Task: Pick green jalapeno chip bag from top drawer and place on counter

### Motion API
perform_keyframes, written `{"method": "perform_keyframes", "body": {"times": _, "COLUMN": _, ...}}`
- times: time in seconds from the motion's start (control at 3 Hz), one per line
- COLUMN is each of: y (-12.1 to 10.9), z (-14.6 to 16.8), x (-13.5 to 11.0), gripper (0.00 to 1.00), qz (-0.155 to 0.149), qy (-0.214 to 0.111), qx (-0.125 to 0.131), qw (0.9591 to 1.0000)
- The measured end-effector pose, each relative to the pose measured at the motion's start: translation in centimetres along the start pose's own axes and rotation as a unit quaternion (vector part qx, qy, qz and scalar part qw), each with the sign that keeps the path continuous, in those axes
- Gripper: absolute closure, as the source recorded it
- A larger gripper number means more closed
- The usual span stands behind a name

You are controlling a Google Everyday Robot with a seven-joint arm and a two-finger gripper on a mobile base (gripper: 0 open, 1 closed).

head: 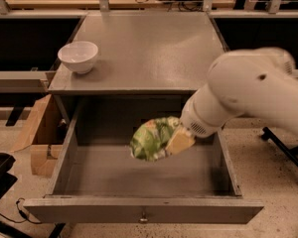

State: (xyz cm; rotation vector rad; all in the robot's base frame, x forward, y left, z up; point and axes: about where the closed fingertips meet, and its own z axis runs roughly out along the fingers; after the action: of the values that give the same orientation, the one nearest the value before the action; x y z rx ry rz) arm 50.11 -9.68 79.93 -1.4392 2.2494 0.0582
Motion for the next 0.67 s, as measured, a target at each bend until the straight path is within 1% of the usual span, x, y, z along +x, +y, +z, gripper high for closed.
{"method": "perform_keyframes", "body": {"times": 0.33, "y": 3.9, "z": 8.0, "x": 2.5, "gripper": 1.0, "qz": -0.001, "qy": 0.046, "qx": -0.052, "qw": 0.9976}}
{"method": "perform_keyframes", "body": {"times": 0.67, "y": 5.0, "z": 14.5, "x": 3.5, "gripper": 1.0, "qz": 0.006, "qy": 0.071, "qx": -0.082, "qw": 0.9941}}
